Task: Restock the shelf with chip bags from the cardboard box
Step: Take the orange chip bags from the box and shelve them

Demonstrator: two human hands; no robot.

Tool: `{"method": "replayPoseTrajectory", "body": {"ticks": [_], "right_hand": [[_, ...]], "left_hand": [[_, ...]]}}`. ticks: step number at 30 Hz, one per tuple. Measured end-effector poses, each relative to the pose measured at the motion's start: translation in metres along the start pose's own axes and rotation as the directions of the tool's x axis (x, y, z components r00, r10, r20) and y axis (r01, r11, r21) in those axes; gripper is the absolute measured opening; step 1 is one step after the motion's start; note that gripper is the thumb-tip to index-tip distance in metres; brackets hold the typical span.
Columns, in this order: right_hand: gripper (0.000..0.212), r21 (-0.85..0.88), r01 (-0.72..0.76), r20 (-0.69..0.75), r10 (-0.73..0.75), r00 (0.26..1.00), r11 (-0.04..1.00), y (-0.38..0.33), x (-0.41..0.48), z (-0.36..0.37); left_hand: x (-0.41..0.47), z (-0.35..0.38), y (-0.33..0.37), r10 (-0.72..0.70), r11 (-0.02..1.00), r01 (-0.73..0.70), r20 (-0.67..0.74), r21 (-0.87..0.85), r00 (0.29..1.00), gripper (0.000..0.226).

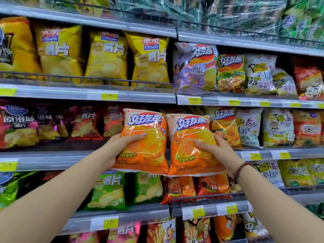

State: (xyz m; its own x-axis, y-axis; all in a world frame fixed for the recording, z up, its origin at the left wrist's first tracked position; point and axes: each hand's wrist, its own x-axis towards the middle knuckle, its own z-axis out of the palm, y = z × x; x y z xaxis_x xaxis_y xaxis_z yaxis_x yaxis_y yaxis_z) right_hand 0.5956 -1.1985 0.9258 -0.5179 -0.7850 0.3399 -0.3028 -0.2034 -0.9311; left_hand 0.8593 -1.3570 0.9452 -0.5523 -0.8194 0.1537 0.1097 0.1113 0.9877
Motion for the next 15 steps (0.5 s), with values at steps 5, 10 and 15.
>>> {"method": "replayPoseTrajectory", "body": {"ticks": [5, 10, 15], "right_hand": [[0.070, 0.000, -0.117, 0.043, 0.117, 0.992, 0.993, 0.000, 0.035, -0.007], [0.051, 0.007, -0.160, 0.032, 0.160, 0.987, 0.987, -0.016, 0.082, -0.006], [0.100, -0.022, -0.188, 0.019, 0.188, 0.982, 0.982, -0.011, 0.139, 0.015]], "left_hand": [[0.026, -0.013, 0.002, -0.014, 1.000, 0.014, 0.000, -0.004, 1.000, 0.081], [0.045, -0.017, -0.002, -0.030, 1.000, 0.030, 0.006, 0.003, 1.000, 0.072], [0.071, -0.008, 0.006, -0.068, 0.998, 0.068, -0.028, -0.001, 0.997, 0.054]]}}
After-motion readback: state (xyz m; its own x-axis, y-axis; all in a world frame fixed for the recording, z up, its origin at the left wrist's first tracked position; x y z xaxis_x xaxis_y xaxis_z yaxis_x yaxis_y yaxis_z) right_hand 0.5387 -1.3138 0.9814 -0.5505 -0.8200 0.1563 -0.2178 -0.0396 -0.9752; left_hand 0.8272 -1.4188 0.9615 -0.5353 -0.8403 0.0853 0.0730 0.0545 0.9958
